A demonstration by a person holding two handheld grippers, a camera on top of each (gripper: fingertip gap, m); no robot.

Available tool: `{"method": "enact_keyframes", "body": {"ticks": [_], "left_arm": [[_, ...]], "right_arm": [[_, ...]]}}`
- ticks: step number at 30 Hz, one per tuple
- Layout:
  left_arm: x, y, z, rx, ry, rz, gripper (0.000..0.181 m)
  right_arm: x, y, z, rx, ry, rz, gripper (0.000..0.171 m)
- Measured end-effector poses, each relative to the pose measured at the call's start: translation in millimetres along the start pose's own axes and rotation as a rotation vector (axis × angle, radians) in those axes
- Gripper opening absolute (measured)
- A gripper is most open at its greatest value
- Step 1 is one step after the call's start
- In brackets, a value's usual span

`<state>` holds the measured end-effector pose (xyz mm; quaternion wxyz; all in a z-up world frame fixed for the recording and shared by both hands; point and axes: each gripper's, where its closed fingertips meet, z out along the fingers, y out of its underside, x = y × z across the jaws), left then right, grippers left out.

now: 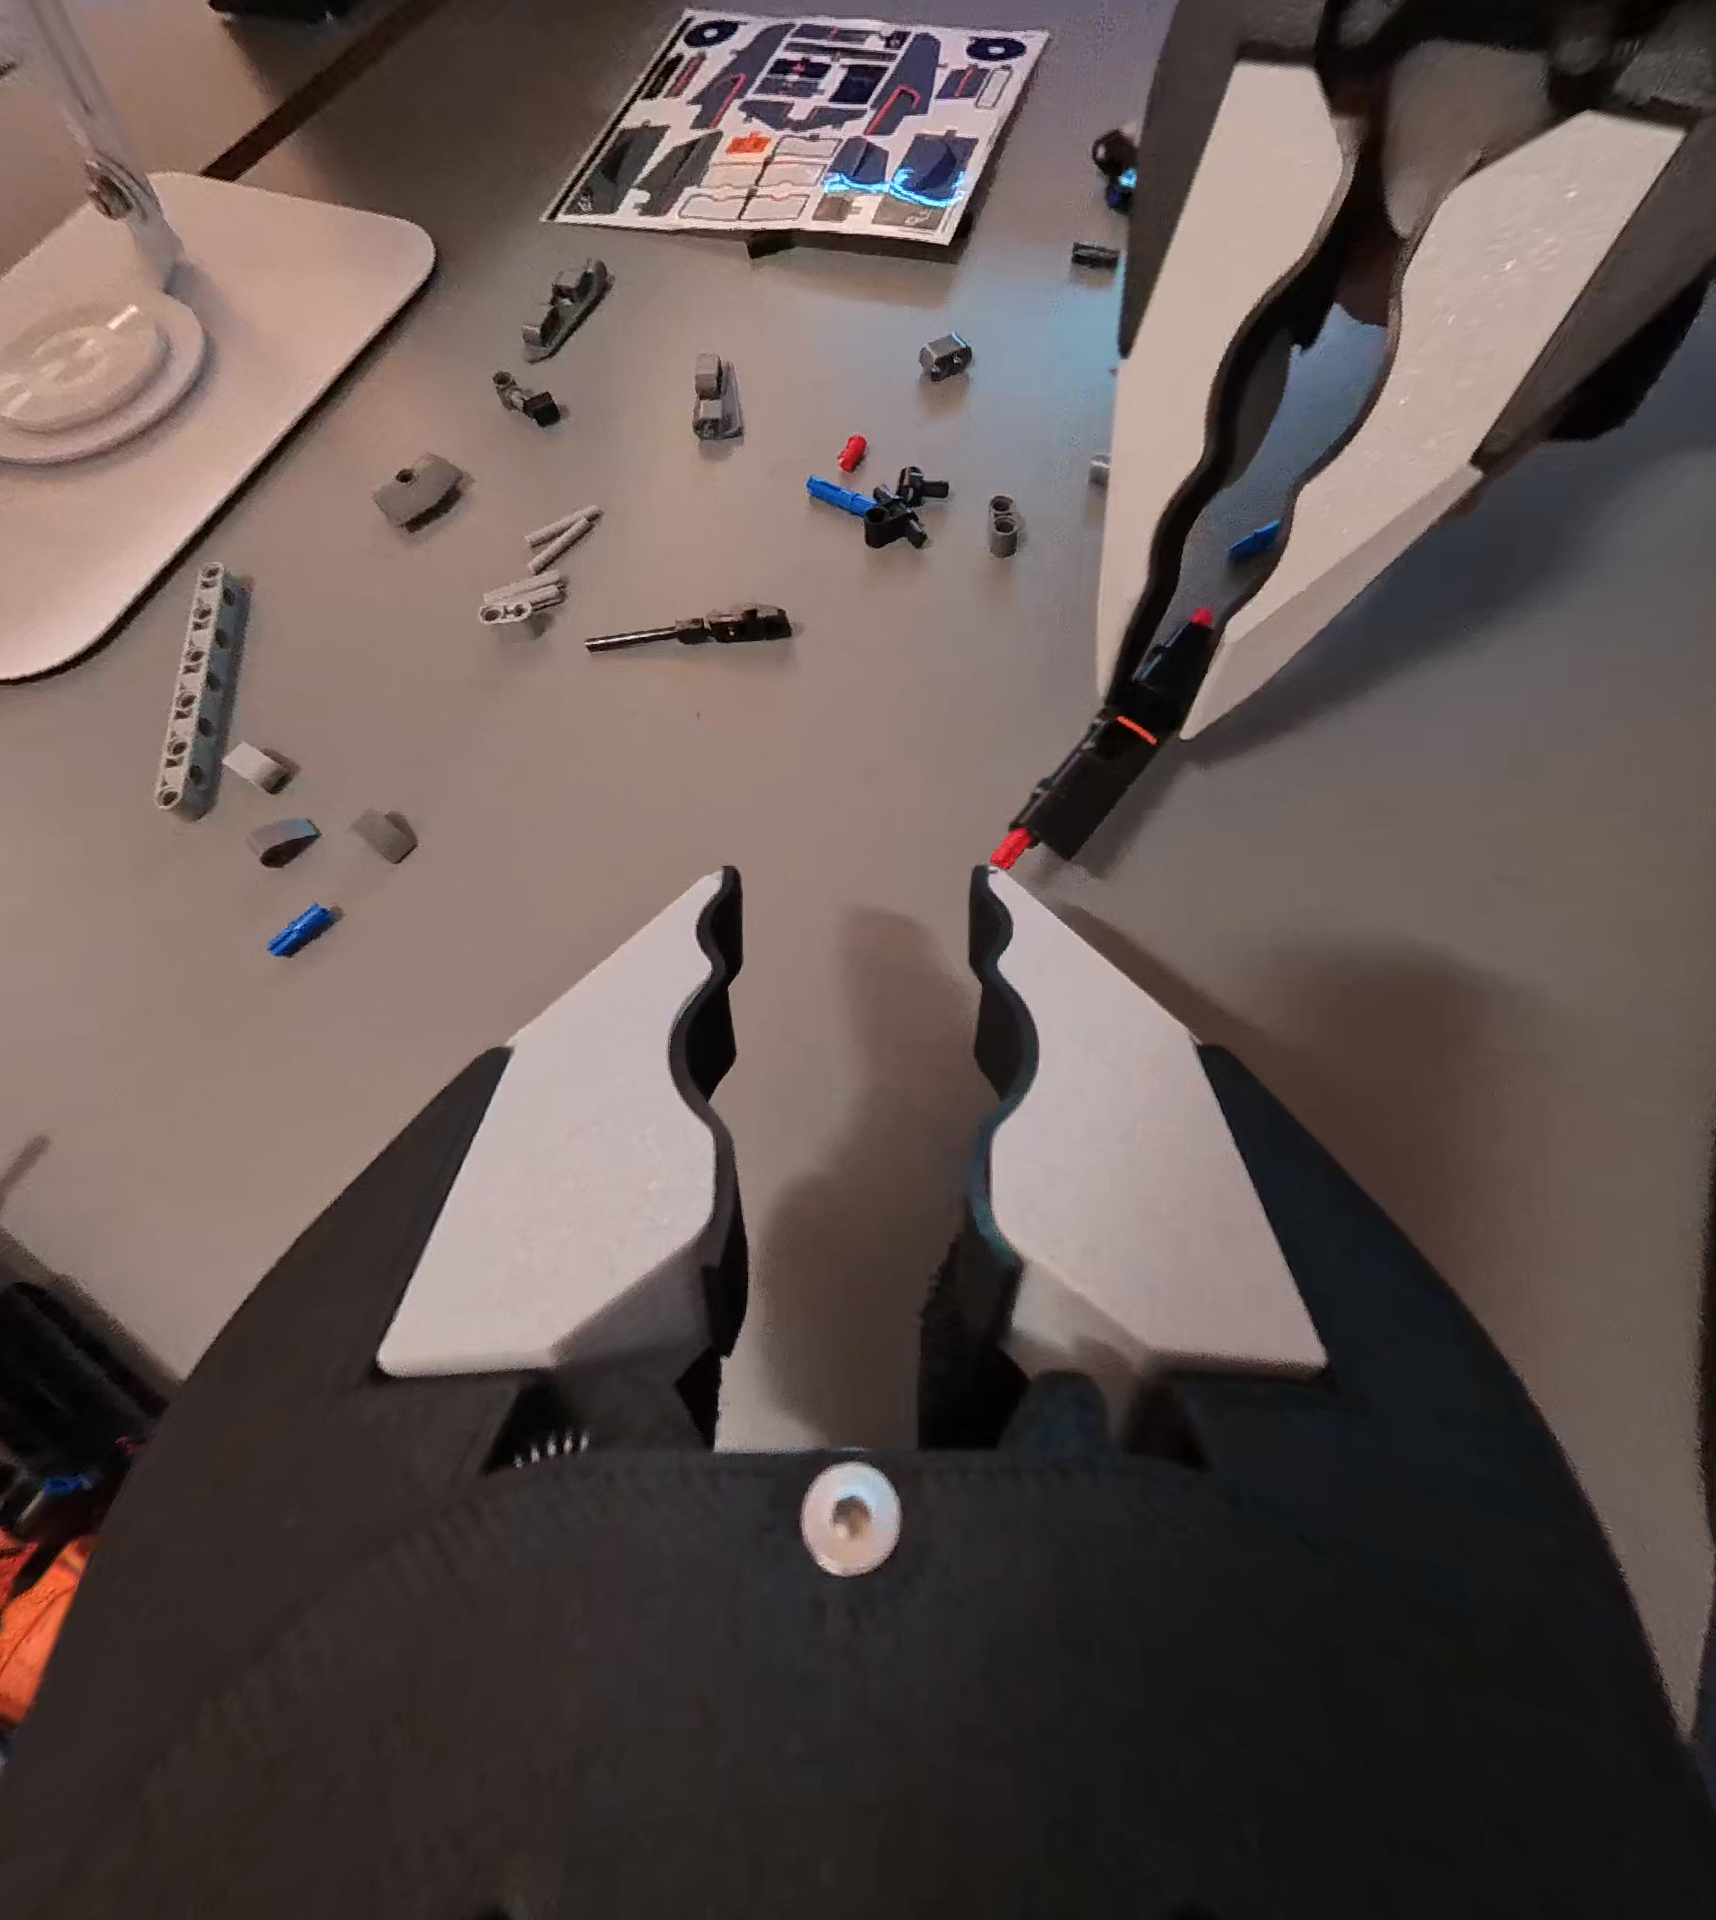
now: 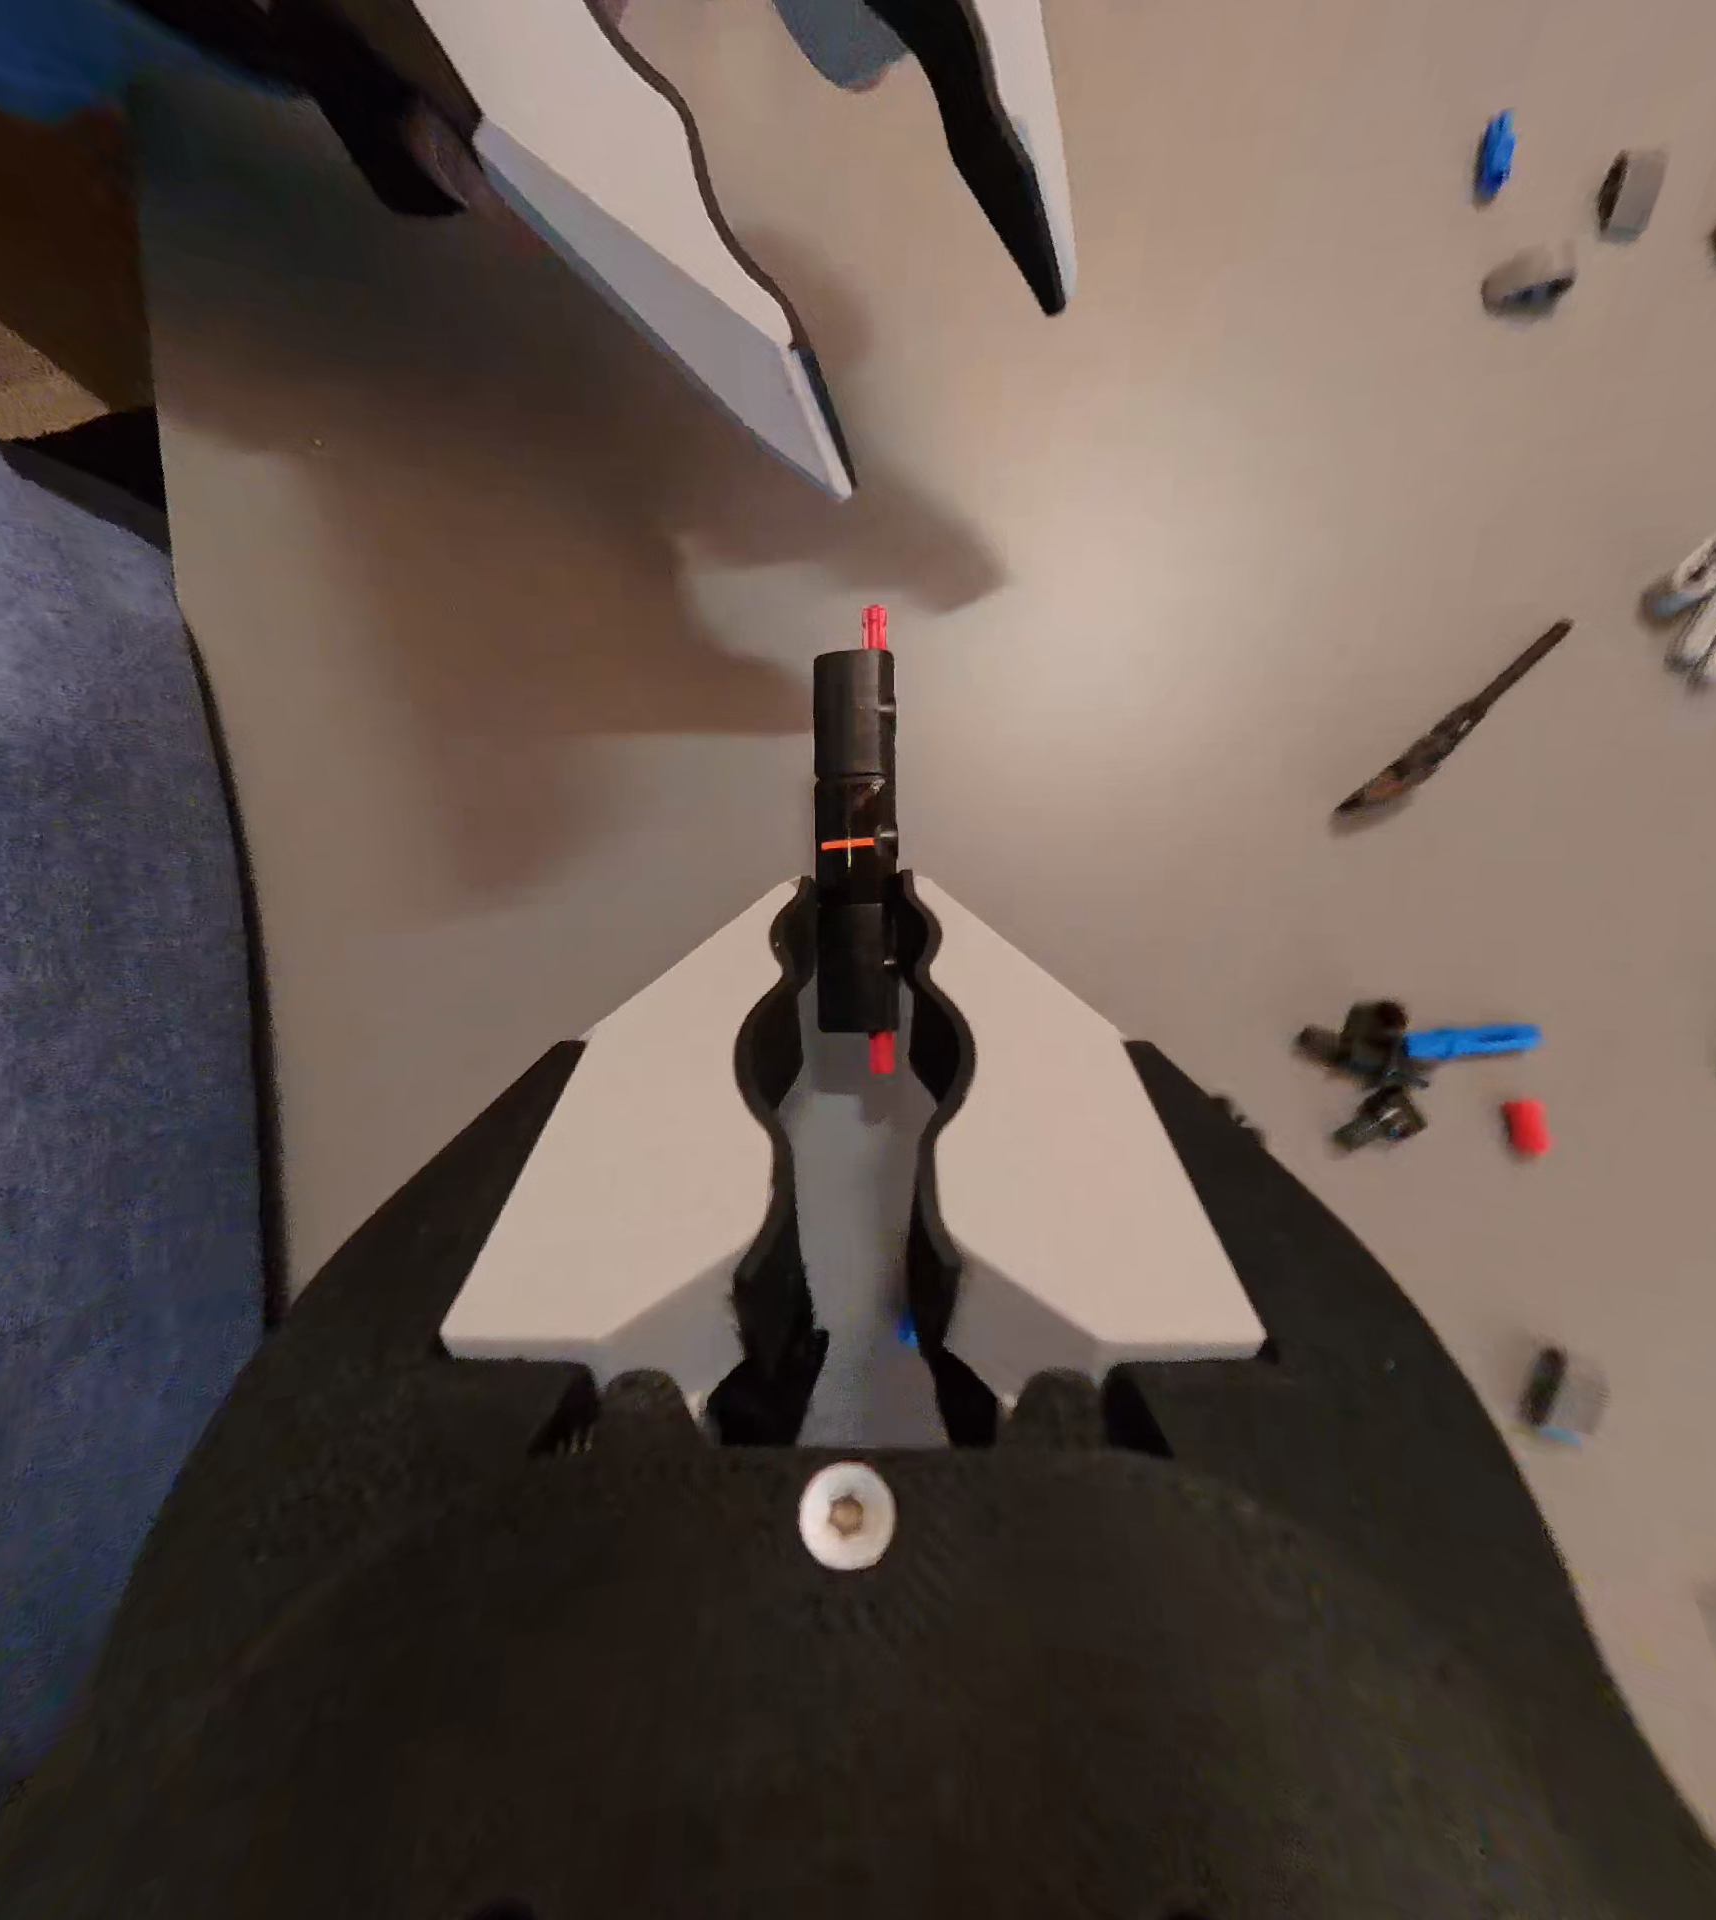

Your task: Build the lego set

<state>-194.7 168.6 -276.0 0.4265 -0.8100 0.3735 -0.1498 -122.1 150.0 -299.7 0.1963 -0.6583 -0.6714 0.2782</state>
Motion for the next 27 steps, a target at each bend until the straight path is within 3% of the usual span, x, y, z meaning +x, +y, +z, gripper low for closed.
{"method": "enact_keyframes", "body": {"ticks": [7, 9, 13, 19, 27], "left_arm": [[13.8, 3.6, 6.1, -0.031, 0.035, 0.013, 0.042], [15.0, 4.6, 5.8, -0.037, 0.038, 0.014, 0.042], [15.5, 7.4, 3.7, -0.040, 0.042, 0.002, 0.042], [17.9, 12.4, 1.3, -0.064, 0.049, -0.002, 0.041], [35.1, 23.8, 1.6, -0.144, 0.101, -0.037, 0.034]], "right_arm": [[-2.2, 6.9, 16.5, 0.012, 0.116, 0.131, 0.013], [-1.4, 6.6, 15.2, 0.016, 0.132, 0.125, 0.021], [0.7, 3.4, -0.5, 0.053, 0.152, 0.123, 0.031], [3.7, 9.5, -35.5, 0.121, 0.153, 0.141, 0.021], [-5.6, 15.9, -5.8, 0.051, 0.131, 0.071, 0.031]]}}
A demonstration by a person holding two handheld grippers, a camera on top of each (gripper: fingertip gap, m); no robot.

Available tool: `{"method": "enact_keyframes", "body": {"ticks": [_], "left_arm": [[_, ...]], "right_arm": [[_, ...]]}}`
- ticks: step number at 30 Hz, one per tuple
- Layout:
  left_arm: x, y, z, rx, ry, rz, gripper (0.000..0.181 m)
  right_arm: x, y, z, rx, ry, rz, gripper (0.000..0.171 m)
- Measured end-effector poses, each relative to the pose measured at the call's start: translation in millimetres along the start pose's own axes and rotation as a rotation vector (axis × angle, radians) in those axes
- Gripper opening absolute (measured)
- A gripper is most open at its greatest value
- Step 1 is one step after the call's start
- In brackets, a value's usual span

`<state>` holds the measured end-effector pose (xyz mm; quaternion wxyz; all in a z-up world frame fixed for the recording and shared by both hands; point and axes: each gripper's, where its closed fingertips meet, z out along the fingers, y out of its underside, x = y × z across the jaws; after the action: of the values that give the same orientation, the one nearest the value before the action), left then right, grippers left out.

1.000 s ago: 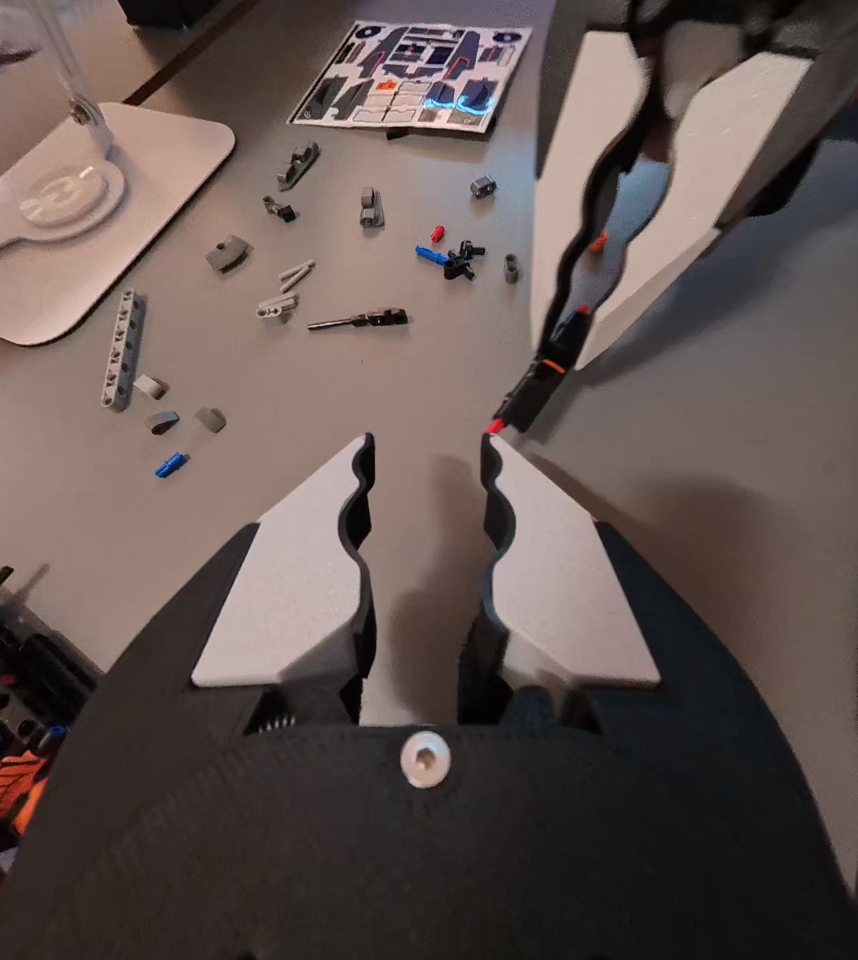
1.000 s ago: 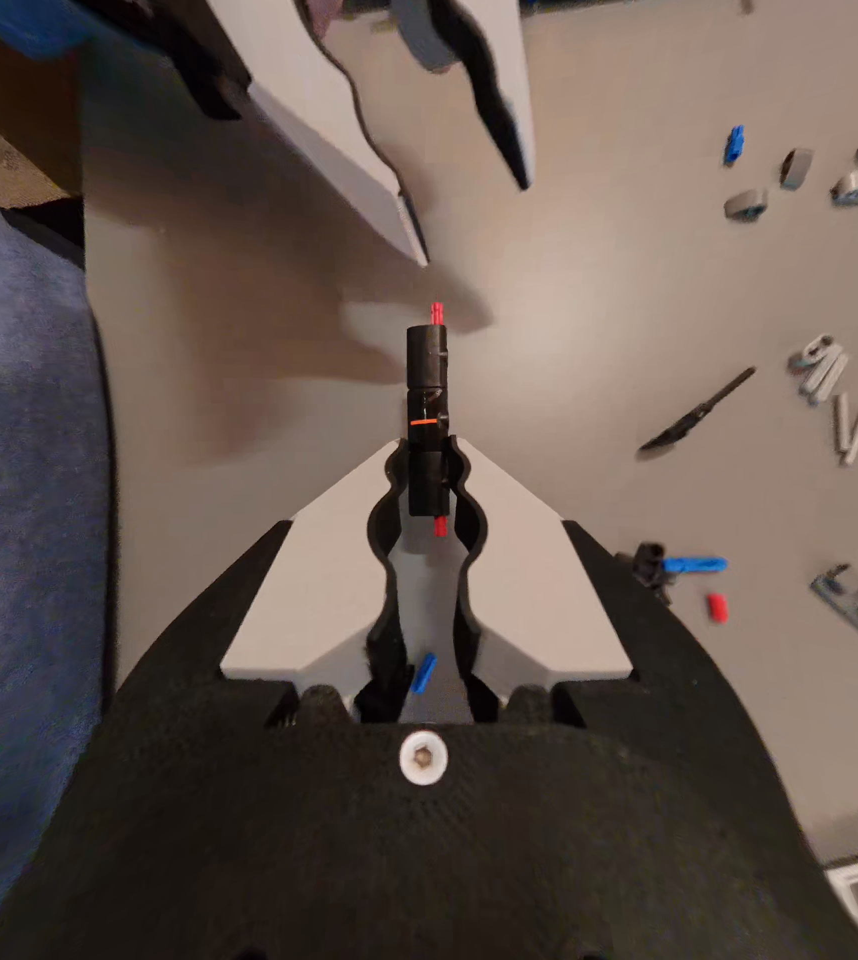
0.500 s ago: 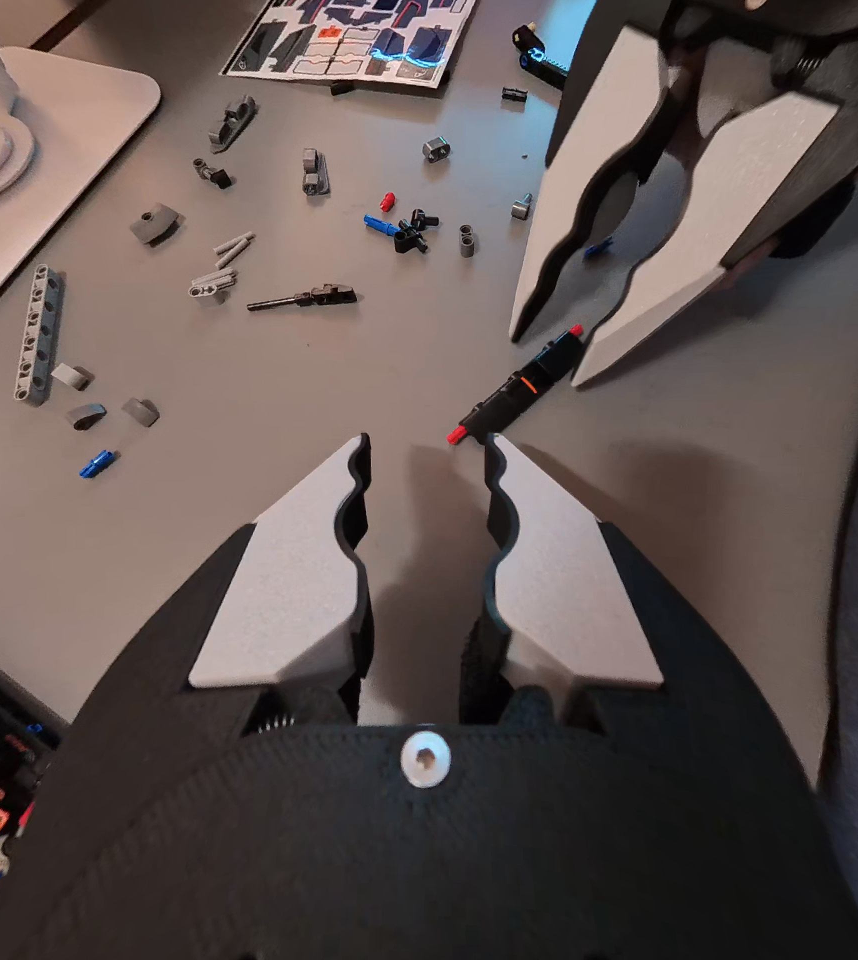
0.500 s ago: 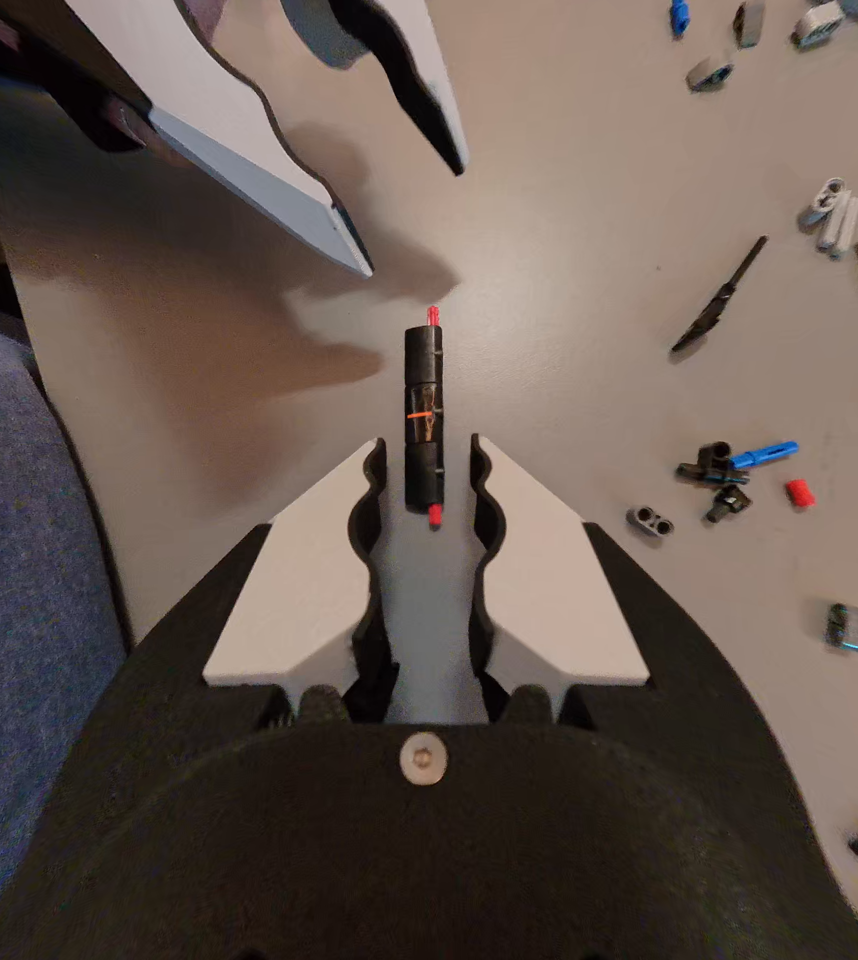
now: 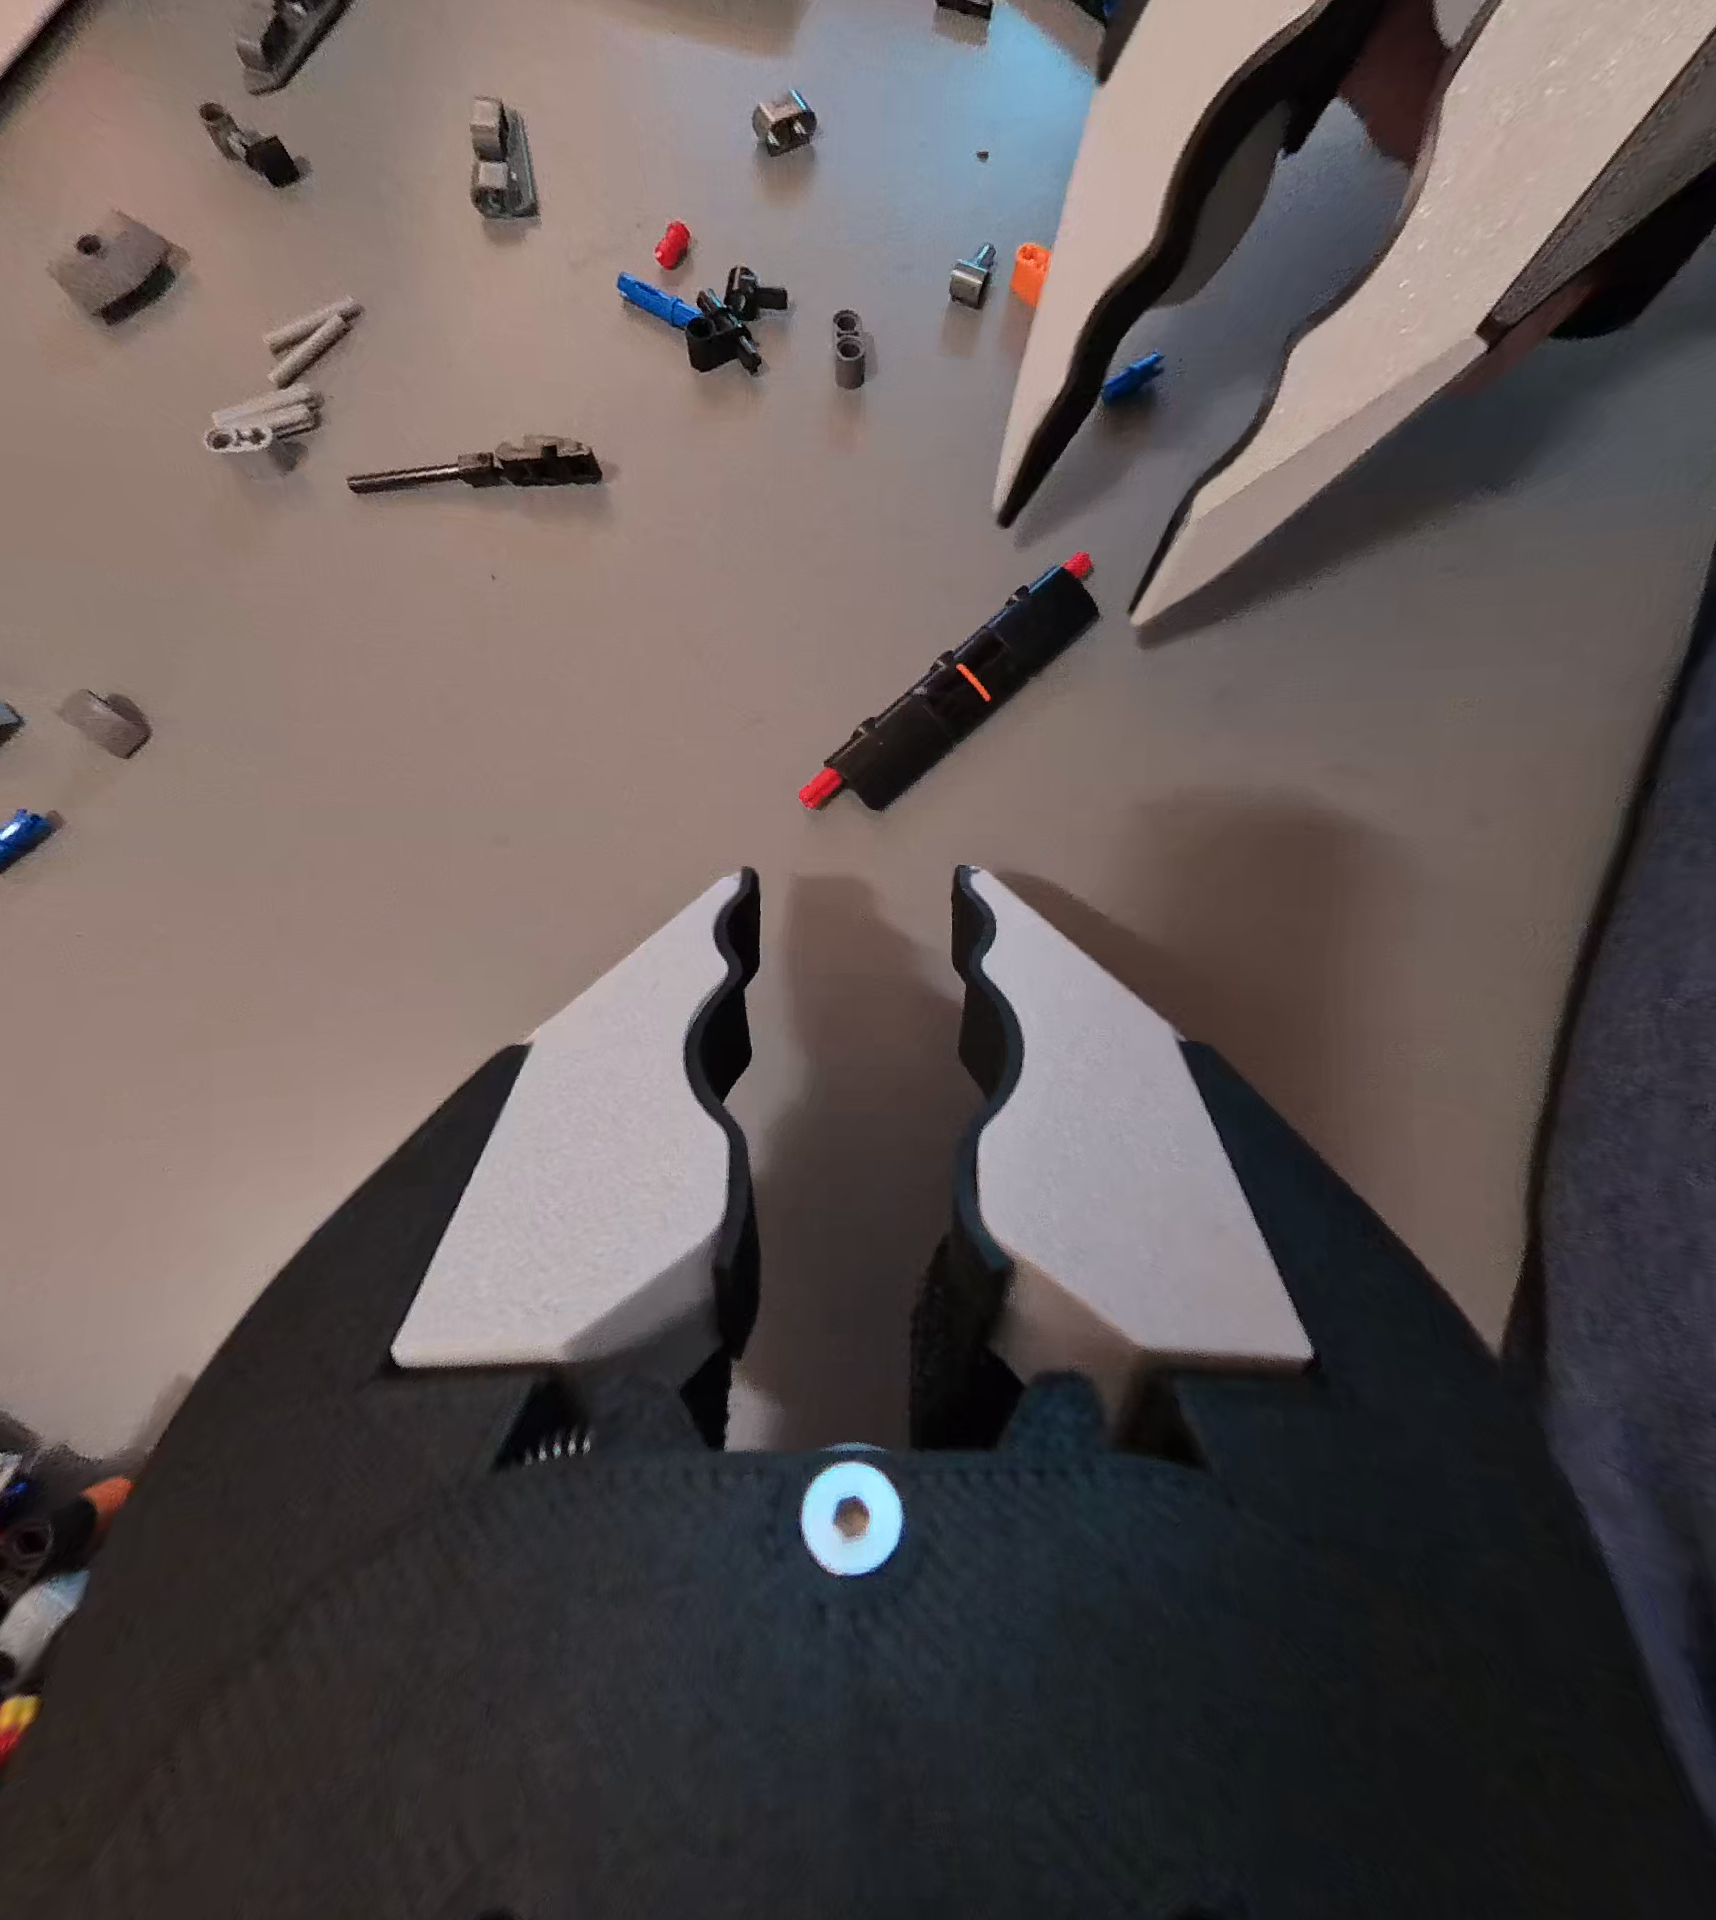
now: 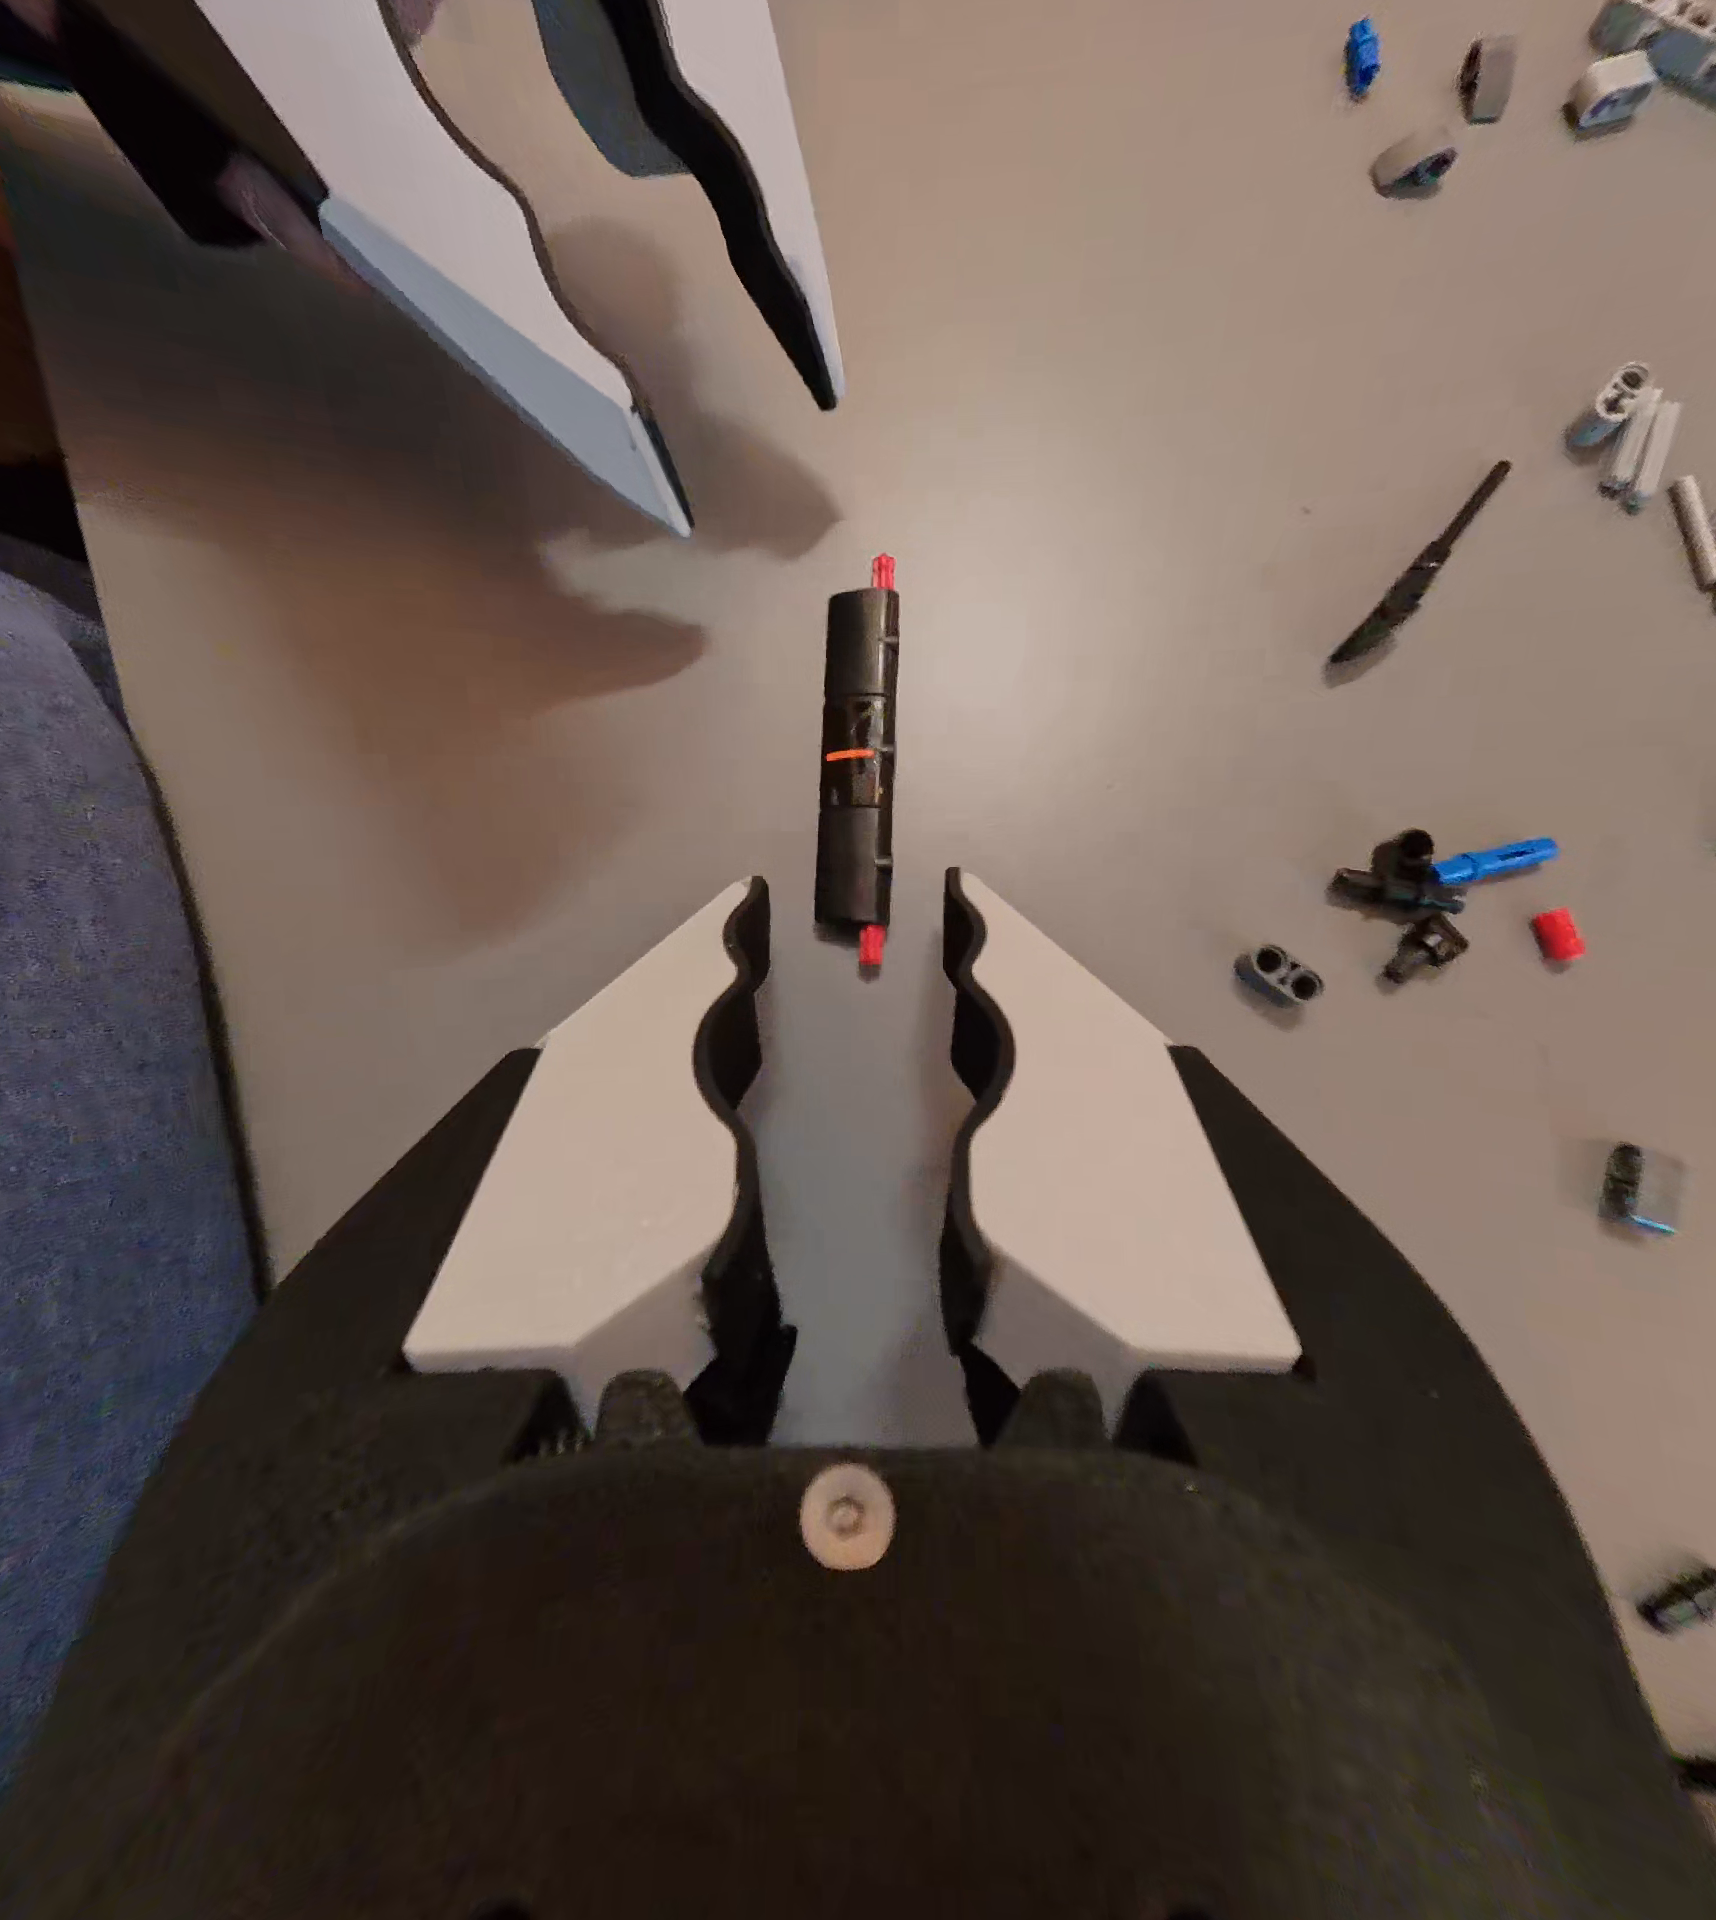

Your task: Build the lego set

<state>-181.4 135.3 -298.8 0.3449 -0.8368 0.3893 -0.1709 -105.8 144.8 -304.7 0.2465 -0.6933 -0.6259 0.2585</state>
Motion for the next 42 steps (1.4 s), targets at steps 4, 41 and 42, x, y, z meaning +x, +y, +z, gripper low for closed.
{"method": "enact_keyframes", "body": {"ticks": [4, 41, 42], "left_arm": [[11.0, 5.2, 3.7, -0.012, 0.020, -0.029, 0.035], [-34.1, 7.7, -17.1, 0.059, -0.161, -0.121, 0.031], [-33.8, 7.8, -18.9, 0.069, -0.160, -0.123, 0.031]], "right_arm": [[-0.8, 2.9, 5.5, -0.006, -0.027, 0.014, 0.035], [106.8, -138.9, 102.7, 0.041, -0.045, -0.174, 0.013], [108.6, -140.3, 110.3, 0.029, -0.050, -0.176, 0.013]]}}
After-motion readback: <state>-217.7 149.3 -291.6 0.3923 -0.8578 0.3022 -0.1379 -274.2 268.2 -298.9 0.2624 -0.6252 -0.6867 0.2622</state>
